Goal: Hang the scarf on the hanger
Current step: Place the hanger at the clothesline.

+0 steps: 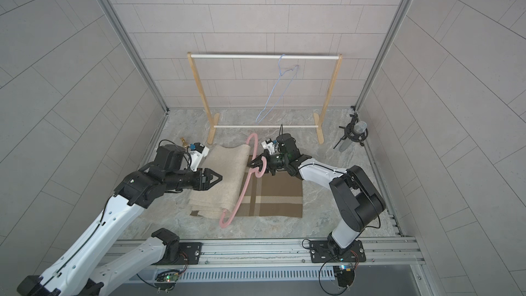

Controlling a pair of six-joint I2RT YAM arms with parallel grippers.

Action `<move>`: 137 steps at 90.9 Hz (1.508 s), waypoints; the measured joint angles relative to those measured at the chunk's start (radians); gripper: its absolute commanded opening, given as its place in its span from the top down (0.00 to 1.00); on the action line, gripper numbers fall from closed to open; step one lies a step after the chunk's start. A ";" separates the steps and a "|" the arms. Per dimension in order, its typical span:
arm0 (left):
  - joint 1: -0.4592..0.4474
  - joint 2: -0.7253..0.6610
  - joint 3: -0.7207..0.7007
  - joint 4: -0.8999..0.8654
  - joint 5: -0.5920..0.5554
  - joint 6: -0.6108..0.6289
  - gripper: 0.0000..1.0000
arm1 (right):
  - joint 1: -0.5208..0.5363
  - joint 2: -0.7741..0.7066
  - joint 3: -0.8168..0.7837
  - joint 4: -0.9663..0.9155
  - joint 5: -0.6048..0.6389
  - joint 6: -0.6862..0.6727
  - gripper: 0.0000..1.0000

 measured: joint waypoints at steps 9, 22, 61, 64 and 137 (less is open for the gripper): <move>-0.042 -0.058 -0.058 0.006 0.053 -0.038 0.41 | -0.018 0.000 0.008 -0.035 -0.017 -0.021 1.00; -0.101 -0.122 -0.151 0.032 0.111 -0.090 0.39 | -0.027 0.000 0.018 -0.064 -0.024 -0.043 1.00; -0.324 0.102 -0.186 0.190 0.071 -0.132 0.39 | -0.027 -0.014 0.018 -0.079 -0.024 -0.049 1.00; -0.345 0.122 -0.185 0.198 0.056 -0.132 0.39 | -0.027 -0.015 0.018 -0.078 -0.024 -0.049 1.00; -0.462 0.314 -0.189 0.320 -0.063 -0.184 0.89 | -0.017 -0.015 0.016 -0.088 -0.016 -0.035 0.98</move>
